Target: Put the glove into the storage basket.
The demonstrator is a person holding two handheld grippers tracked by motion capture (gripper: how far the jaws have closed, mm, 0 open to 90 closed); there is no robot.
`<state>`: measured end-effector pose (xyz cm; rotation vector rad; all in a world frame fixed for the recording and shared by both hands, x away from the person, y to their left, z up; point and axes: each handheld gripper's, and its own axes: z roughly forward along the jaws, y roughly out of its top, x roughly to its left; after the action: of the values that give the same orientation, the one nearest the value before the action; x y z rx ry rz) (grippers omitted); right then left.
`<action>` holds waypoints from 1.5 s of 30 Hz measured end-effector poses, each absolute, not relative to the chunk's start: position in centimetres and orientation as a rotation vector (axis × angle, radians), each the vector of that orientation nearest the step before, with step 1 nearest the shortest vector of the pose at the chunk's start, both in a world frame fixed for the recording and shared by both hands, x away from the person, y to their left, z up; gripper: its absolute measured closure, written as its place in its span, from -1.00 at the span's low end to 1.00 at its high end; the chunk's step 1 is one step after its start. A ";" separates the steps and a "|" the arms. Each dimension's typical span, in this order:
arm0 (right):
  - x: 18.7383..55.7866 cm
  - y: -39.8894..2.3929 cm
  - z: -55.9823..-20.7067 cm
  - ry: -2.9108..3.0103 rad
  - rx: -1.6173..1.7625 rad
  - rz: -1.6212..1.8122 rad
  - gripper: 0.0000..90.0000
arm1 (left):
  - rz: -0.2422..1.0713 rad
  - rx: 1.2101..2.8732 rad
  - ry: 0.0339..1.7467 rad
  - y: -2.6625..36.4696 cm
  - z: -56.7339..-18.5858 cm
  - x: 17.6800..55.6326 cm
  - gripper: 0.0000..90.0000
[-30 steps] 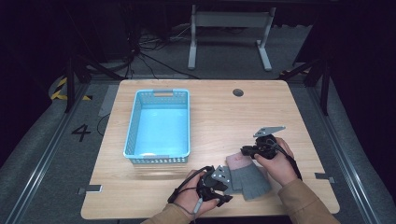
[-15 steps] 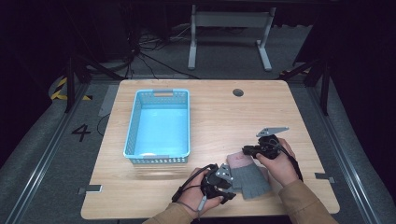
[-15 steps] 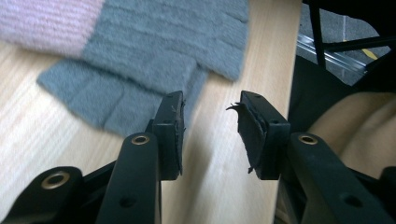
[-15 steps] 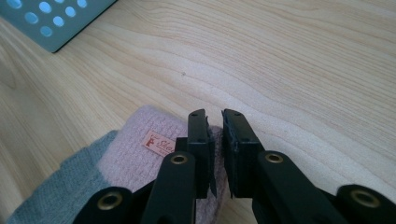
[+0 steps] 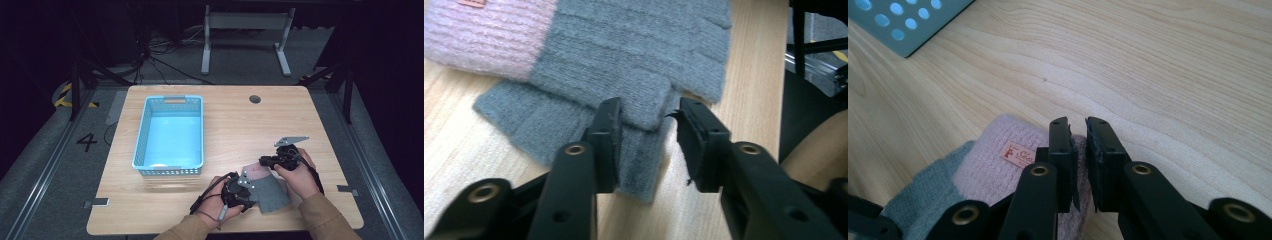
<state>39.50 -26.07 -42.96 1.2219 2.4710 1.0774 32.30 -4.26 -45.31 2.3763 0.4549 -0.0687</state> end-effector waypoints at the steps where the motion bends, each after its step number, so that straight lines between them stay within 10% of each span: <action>1: 39.5 -26.1 -43.0 2.470 1.220 1.075 0.82 | -0.057 2.380 0.458 -4.2 -45.3 32.3 0.52; 8: 39.4 -26.1 -42.9 2.462 1.218 1.076 0.82 | -0.053 2.388 0.452 -4.1 -45.4 32.4 1.00; 19: 39.2 -26.5 -42.5 2.448 1.239 1.122 0.83 | -0.008 2.349 0.458 -3.8 -44.4 31.9 1.00; 30: 39.3 -26.7 -42.9 2.449 1.259 1.120 0.83 | 0.024 2.377 0.429 -5.4 -45.5 32.1 0.32; 37: 39.3 -26.7 -42.9 2.445 1.262 1.122 0.83 | 0.004 2.367 0.458 -4.9 -45.4 32.4 0.82; 45: 39.0 -27.1 -42.3 2.431 1.261 1.144 0.83 | 0.014 2.312 0.462 -4.0 -44.1 32.2 0.91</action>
<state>39.02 -27.06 -42.30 1.2607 2.4307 1.1442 32.22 -4.01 -44.05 2.3122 0.4619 0.0138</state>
